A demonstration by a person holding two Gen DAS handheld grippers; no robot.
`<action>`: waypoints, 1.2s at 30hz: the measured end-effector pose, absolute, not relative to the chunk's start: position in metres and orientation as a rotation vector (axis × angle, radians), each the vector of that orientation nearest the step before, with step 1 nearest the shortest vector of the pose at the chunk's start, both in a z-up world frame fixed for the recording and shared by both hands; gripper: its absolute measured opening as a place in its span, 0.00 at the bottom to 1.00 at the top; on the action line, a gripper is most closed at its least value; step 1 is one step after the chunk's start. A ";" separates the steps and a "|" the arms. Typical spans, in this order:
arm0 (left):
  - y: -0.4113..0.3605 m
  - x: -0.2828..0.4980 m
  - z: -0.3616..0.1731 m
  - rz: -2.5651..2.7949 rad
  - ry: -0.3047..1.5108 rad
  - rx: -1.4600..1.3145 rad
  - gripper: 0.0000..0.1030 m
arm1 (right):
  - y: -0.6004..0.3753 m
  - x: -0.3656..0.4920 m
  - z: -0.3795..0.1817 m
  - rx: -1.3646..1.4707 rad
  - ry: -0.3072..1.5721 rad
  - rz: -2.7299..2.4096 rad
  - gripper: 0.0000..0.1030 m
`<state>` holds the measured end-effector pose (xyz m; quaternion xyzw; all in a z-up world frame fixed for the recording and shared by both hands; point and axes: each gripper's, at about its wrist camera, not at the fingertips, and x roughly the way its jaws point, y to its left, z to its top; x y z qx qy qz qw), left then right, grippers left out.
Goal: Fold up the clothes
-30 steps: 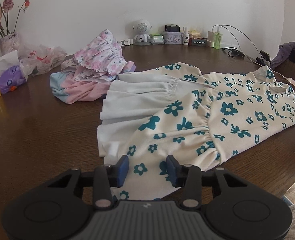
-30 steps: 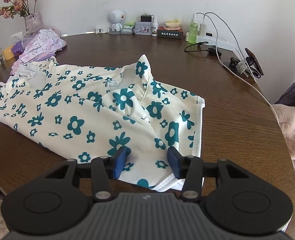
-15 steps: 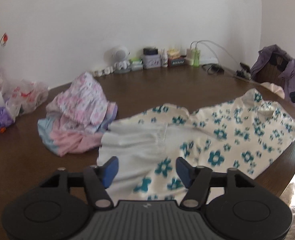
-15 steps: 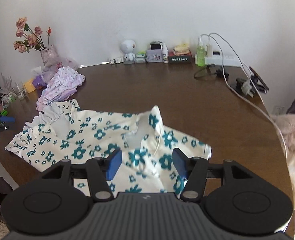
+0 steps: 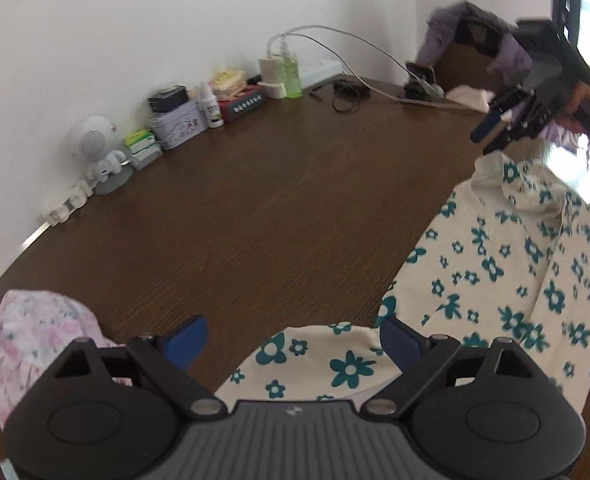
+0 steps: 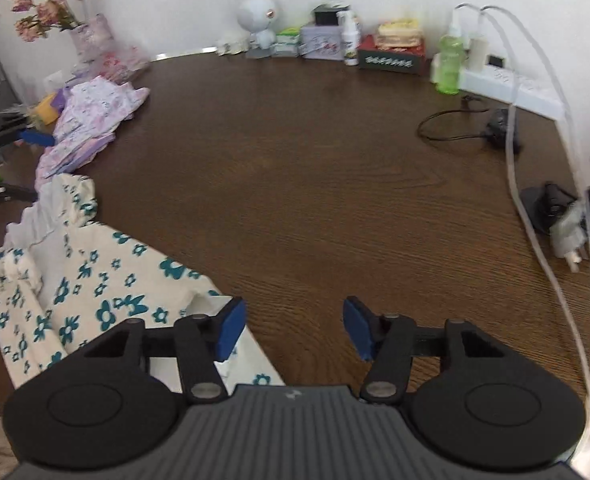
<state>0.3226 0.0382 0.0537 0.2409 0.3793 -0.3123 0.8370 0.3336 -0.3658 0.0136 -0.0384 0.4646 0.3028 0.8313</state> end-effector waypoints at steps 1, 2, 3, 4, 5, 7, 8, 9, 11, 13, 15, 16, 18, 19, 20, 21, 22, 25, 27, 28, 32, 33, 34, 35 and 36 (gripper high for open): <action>0.038 0.329 0.046 -0.699 0.830 0.525 0.80 | -0.363 0.338 0.009 -0.069 0.997 0.704 0.50; 0.037 0.335 0.039 -0.739 0.858 0.537 0.72 | -0.359 0.341 0.006 -0.067 1.001 0.743 0.50; 0.039 0.342 0.031 -0.765 0.891 0.529 0.69 | -0.355 0.344 0.004 -0.064 1.004 0.782 0.50; 0.040 0.347 0.025 -0.775 0.915 0.531 0.63 | -0.350 0.346 0.001 -0.073 1.012 0.806 0.49; 0.041 0.353 0.019 -0.784 0.939 0.533 0.56 | -0.346 0.349 -0.001 -0.085 1.024 0.823 0.47; 0.045 0.360 0.011 -0.800 0.957 0.518 0.53 | -0.336 0.355 -0.005 -0.115 1.053 0.839 0.29; 0.048 0.363 0.009 -0.811 0.964 0.496 0.53 | -0.333 0.354 -0.006 -0.134 1.055 0.844 0.26; 0.051 0.366 0.007 -0.822 0.980 0.456 0.53 | -0.329 0.354 -0.007 -0.152 1.057 0.849 0.23; 0.057 0.371 0.004 -0.841 1.005 0.405 0.48 | -0.321 0.352 -0.008 -0.189 1.061 0.858 0.18; 0.058 0.366 0.004 -0.846 0.988 0.424 0.35 | -0.314 0.347 -0.008 -0.231 1.058 0.861 0.11; 0.058 0.361 0.006 -0.839 0.956 0.430 0.02 | -0.307 0.340 -0.007 -0.280 1.049 0.849 0.05; 0.059 0.357 0.007 -0.830 0.933 0.427 0.02 | -0.303 0.337 -0.007 -0.304 1.045 0.843 0.04; 0.063 0.345 0.015 -0.809 0.864 0.418 0.02 | -0.298 0.323 -0.001 -0.352 0.997 0.821 0.03; 0.067 0.337 0.021 -0.794 0.827 0.411 0.01 | -0.297 0.315 0.004 -0.373 0.962 0.810 0.03; 0.069 0.327 0.027 -0.778 0.791 0.411 0.01 | -0.297 0.306 0.010 -0.391 0.924 0.796 0.03; 0.070 0.315 0.035 -0.757 0.746 0.423 0.01 | -0.296 0.294 0.018 -0.416 0.877 0.780 0.03; 0.069 0.299 0.043 -0.733 0.693 0.445 0.01 | -0.295 0.279 0.025 -0.453 0.826 0.761 0.03; 0.062 0.239 0.063 -0.675 0.551 0.540 0.01 | -0.292 0.226 0.044 -0.558 0.678 0.716 0.03; 0.060 0.198 0.063 -0.637 0.487 0.601 0.01 | -0.287 0.187 0.046 -0.645 0.610 0.683 0.03; 0.059 0.179 0.060 -0.628 0.473 0.620 0.01 | -0.284 0.167 0.043 -0.676 0.597 0.679 0.02; 0.050 0.120 0.029 -0.616 0.487 0.663 0.01 | -0.279 0.112 0.013 -0.717 0.589 0.669 0.02; 0.050 0.114 0.023 -0.616 0.505 0.652 0.01 | -0.278 0.103 0.006 -0.706 0.591 0.663 0.02; 0.050 0.108 0.017 -0.616 0.523 0.641 0.01 | -0.279 0.099 0.002 -0.700 0.594 0.655 0.02; 0.050 0.104 0.013 -0.614 0.540 0.632 0.01 | -0.279 0.094 -0.002 -0.694 0.597 0.646 0.02; 0.051 0.102 0.009 -0.605 0.550 0.633 0.02 | -0.279 0.090 -0.005 -0.682 0.598 0.640 0.02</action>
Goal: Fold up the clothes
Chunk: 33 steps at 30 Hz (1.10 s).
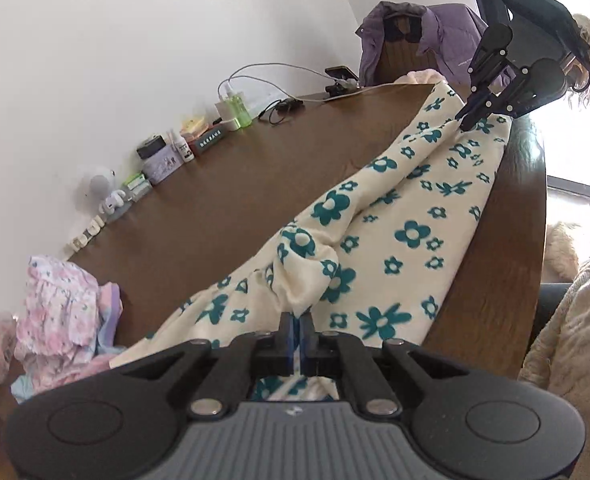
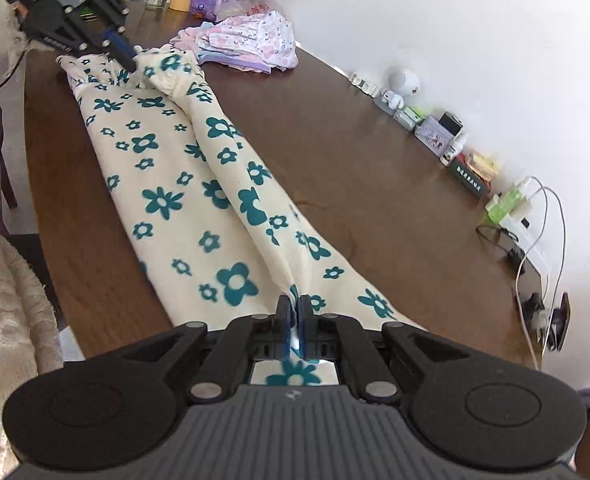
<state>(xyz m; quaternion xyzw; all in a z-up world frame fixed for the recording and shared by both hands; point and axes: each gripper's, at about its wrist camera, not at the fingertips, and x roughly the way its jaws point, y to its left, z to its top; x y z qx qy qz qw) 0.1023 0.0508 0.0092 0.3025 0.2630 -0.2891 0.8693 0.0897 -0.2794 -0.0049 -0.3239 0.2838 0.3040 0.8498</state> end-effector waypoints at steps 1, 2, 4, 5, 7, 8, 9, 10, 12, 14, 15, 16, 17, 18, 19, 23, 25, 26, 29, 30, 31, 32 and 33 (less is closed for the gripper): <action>0.051 0.101 0.007 -0.593 0.562 0.636 0.02 | -0.278 0.088 -0.007 -0.682 0.597 0.632 0.02; 0.053 0.100 0.007 -0.587 0.569 0.630 0.03 | -0.277 0.085 -0.011 -0.700 0.592 0.623 0.02; 0.056 0.100 0.010 -0.582 0.579 0.599 0.08 | -0.274 0.081 -0.018 -0.725 0.583 0.610 0.03; 0.058 0.100 0.014 -0.582 0.583 0.573 0.11 | -0.274 0.080 -0.020 -0.732 0.581 0.604 0.03; 0.060 0.101 0.025 -0.591 0.565 0.523 0.34 | -0.273 0.077 -0.023 -0.728 0.572 0.593 0.03; 0.062 0.099 0.031 -0.596 0.549 0.501 0.51 | -0.273 0.077 -0.023 -0.723 0.569 0.589 0.03; 0.058 0.099 0.034 -0.604 0.539 0.496 0.57 | -0.273 0.076 -0.023 -0.718 0.562 0.583 0.03; 0.054 0.102 0.036 -0.613 0.534 0.503 0.63 | -0.273 0.076 -0.024 -0.714 0.558 0.578 0.03; 0.043 0.111 0.032 -0.630 0.556 0.547 0.63 | -0.275 0.076 -0.025 -0.700 0.552 0.573 0.03; 0.033 0.126 0.024 -0.611 0.589 0.593 0.63 | -0.276 0.075 -0.026 -0.693 0.545 0.568 0.03; 0.029 0.134 0.020 -0.599 0.602 0.607 0.62 | -0.276 0.074 -0.027 -0.690 0.540 0.566 0.03; 0.027 0.141 0.018 -0.590 0.617 0.610 0.51 | -0.276 0.073 -0.028 -0.686 0.538 0.564 0.03; 0.026 0.147 0.017 -0.598 0.627 0.599 0.13 | -0.277 0.073 -0.028 -0.682 0.536 0.563 0.03; 0.026 0.146 0.017 -0.606 0.614 0.605 0.05 | -0.277 0.072 -0.028 -0.678 0.534 0.562 0.03; 0.026 0.145 0.018 -0.614 0.599 0.613 0.04 | -0.278 0.072 -0.028 -0.675 0.532 0.559 0.03; 0.031 0.114 0.030 -0.582 0.462 0.700 0.04 | -0.280 0.068 -0.028 -0.669 0.515 0.541 0.03; 0.029 0.094 0.026 -0.589 0.440 0.766 0.04 | -0.281 0.067 -0.030 -0.662 0.509 0.538 0.03; 0.027 0.088 0.019 -0.592 0.451 0.804 0.05 | -0.281 0.067 -0.033 -0.660 0.512 0.538 0.03; 0.024 0.086 -0.005 -0.561 0.540 0.818 0.14 | -0.283 0.069 -0.032 -0.636 0.519 0.537 0.03; 0.026 0.089 -0.008 -0.552 0.555 0.789 0.15 | -0.284 0.069 -0.031 -0.627 0.521 0.537 0.04; 0.030 0.091 -0.007 -0.549 0.561 0.746 0.19 | -0.285 0.069 -0.031 -0.619 0.524 0.537 0.06; 0.036 0.094 -0.003 -0.548 0.567 0.688 0.26 | -0.289 0.068 -0.026 -0.578 0.536 0.546 0.07; 0.042 0.097 0.003 -0.544 0.574 0.622 0.30 | -0.294 0.067 -0.021 -0.536 0.549 0.555 0.09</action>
